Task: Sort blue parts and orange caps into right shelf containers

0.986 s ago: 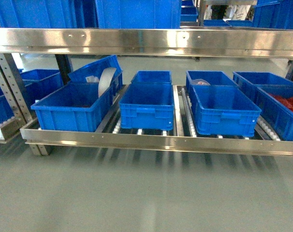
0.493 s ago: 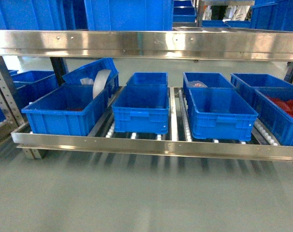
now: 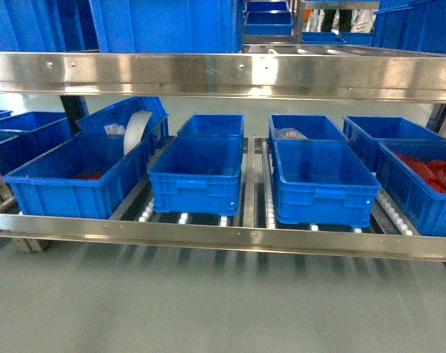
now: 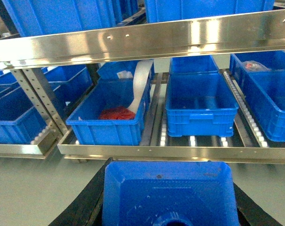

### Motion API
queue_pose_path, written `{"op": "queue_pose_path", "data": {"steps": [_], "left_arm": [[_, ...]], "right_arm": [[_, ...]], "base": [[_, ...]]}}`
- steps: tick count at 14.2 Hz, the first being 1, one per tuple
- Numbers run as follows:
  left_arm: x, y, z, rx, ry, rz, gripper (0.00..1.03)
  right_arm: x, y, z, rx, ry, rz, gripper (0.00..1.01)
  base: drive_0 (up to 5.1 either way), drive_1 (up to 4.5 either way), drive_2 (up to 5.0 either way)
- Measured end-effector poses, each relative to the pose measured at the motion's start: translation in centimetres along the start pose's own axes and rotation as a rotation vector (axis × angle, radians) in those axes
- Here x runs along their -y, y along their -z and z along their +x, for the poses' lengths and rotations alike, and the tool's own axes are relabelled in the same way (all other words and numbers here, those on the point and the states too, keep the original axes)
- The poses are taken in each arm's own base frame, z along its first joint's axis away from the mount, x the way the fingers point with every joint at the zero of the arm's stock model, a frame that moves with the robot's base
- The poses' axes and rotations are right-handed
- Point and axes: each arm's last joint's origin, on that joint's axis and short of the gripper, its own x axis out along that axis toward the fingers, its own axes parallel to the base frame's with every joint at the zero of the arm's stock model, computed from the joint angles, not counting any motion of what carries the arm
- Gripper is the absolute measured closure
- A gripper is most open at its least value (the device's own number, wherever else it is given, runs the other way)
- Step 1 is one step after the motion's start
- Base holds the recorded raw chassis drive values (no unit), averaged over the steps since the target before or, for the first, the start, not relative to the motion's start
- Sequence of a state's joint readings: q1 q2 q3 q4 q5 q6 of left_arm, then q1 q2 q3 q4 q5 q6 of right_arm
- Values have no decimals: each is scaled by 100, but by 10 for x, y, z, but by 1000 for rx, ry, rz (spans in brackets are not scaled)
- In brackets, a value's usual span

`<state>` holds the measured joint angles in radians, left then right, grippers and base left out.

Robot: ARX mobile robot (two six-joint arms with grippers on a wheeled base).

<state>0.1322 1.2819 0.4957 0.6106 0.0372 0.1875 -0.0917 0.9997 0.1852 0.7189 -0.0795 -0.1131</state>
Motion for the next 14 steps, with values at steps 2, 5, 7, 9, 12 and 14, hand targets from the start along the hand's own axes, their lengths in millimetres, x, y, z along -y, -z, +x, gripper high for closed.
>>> {"op": "queue_pose_path", "data": {"steps": [2,5,7,9,12,14], "left_arm": [[0,0,0,4,-1,0,59],[1,0,1,3,5,1,59],[1,0,1,-2,8,1,59],[1,0,1,-3,3,0,59],[1,0,1,0,4,1,59],[1,0,1,1,4,1,59]], "right_arm": [[0,-1,0,6,1,0,58],[0,0,0,3,5,0,58],[0,0,0,0,3,0,58],[0,0,0,0,3,0,58],[0,0,0,2,3,0,58],[0,0,0,1,3,0,58]], "base": [[352,138,-479],[7,7,7],[20,20,20],[0,0,0],[0,0,0],[0,0,0]]}}
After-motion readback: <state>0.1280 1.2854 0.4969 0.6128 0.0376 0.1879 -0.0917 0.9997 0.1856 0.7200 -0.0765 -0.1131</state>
